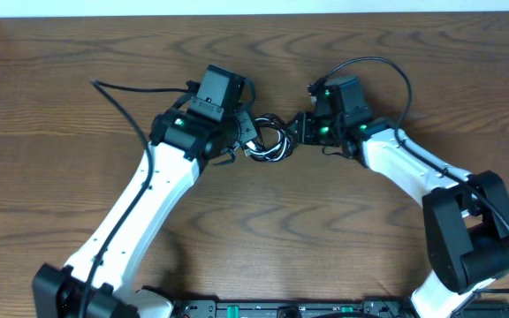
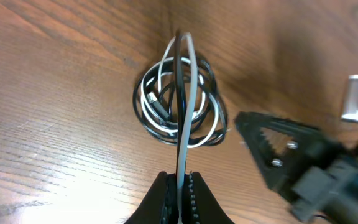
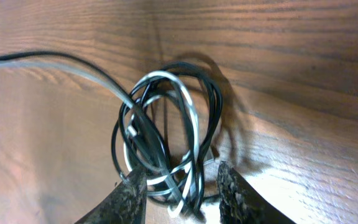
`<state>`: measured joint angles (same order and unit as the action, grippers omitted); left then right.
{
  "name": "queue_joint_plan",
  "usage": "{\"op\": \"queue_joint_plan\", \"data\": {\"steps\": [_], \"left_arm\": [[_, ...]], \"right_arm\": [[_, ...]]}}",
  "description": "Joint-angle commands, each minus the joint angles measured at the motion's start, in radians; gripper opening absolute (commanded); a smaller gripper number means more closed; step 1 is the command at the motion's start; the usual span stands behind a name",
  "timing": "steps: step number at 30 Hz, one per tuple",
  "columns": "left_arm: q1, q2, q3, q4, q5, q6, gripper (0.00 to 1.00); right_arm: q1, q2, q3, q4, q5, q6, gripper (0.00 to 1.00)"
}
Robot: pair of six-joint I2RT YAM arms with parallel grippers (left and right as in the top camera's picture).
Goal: Untangle cables
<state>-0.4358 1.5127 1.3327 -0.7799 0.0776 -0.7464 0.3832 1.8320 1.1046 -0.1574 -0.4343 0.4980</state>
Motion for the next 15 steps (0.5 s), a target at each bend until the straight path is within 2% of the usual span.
{"op": "queue_joint_plan", "data": {"steps": [1,3,4,7,10,12,15], "left_arm": [[-0.012,0.056,0.006,0.039,0.052,0.084,0.07],[-0.027,0.082,0.006,0.096,0.096,0.209,0.08],[-0.036,0.093,0.006,0.122,0.107,0.271,0.12],[-0.063,0.123,0.006,0.177,0.106,0.422,0.40],[-0.074,0.143,0.006,0.199,0.105,0.568,0.57],[-0.071,0.147,0.006,0.199,0.095,0.632,0.61],[-0.067,0.147,0.006,0.192,0.061,0.694,0.62]], "right_arm": [[-0.053,-0.003,0.007,-0.034,-0.127,-0.069,0.33],[-0.076,-0.016,0.007,-0.054,-0.126,-0.095,0.34],[-0.087,-0.023,0.007,-0.064,-0.126,-0.109,0.34],[-0.127,-0.037,0.007,-0.100,-0.126,-0.142,0.35],[-0.172,-0.039,0.007,-0.148,-0.126,-0.148,0.36],[-0.193,-0.039,0.007,-0.177,-0.126,-0.161,0.36],[-0.208,-0.039,0.007,-0.205,-0.121,-0.182,0.38]]}}
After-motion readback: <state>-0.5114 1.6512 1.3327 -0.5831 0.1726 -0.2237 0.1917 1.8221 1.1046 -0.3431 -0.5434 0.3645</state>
